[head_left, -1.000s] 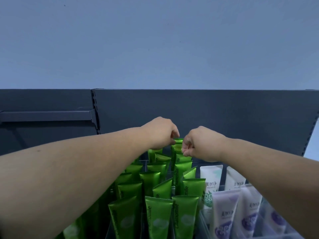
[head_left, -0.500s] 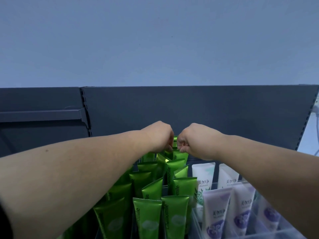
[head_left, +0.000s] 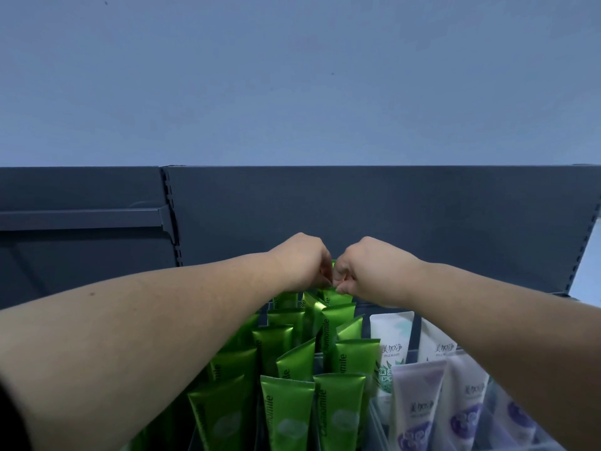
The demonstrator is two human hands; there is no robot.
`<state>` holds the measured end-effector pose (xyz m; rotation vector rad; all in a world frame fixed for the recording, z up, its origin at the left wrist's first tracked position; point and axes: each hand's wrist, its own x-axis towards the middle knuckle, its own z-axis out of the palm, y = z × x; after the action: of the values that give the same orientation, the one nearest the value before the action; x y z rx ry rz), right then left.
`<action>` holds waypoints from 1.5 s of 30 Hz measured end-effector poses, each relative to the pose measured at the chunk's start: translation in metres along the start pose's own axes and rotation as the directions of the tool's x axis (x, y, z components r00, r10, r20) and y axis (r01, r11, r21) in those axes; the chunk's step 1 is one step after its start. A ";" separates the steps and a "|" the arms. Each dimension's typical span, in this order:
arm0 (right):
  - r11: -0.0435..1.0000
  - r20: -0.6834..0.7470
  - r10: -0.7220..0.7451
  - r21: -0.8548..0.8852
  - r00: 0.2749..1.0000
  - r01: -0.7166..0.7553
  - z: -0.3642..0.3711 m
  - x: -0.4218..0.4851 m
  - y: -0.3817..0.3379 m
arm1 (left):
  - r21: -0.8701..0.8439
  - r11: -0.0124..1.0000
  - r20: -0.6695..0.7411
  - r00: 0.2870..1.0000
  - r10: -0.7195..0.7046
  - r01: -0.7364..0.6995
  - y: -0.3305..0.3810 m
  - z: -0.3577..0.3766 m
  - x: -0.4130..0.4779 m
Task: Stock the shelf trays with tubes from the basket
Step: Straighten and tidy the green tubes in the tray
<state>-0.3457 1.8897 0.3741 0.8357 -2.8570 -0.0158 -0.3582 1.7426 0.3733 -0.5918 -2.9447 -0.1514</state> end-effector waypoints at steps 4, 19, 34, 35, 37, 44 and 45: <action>0.998 -0.006 0.029 0.053 1.000 -0.028 0.000 -0.002 0.002 | -0.004 1.000 0.007 1.000 0.015 -0.015 -0.001 -0.003 -0.002; 0.991 -0.036 0.040 0.129 0.999 -0.035 0.002 -0.008 0.008 | -0.056 0.998 0.113 0.993 0.024 -0.018 -0.016 -0.011 -0.028; 0.988 -0.044 0.032 0.150 0.999 -0.025 0.002 -0.001 0.000 | 0.032 0.996 0.064 0.994 -0.084 0.082 -0.039 -0.015 -0.040; 0.988 -0.045 0.030 0.155 0.999 -0.023 0.003 -0.001 -0.001 | 0.037 0.996 0.066 0.994 -0.088 0.086 -0.040 -0.015 -0.040; 0.987 -0.047 0.026 0.160 0.999 -0.018 0.003 0.000 -0.003 | 0.032 0.996 0.070 0.993 -0.091 0.089 -0.041 -0.015 -0.041; 0.988 -0.046 0.027 0.153 0.999 -0.020 0.003 -0.001 -0.008 | 0.009 0.998 0.024 0.998 -0.066 0.066 -0.038 -0.013 -0.043; 0.988 -0.046 0.028 0.150 0.999 -0.021 0.003 -0.002 -0.008 | 0.011 0.997 0.015 0.997 -0.071 0.071 -0.038 -0.013 -0.044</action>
<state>-0.3404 1.8840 0.3704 0.8160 -2.8502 0.2217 -0.3316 1.6893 0.3763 -0.4899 -2.9807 -0.1396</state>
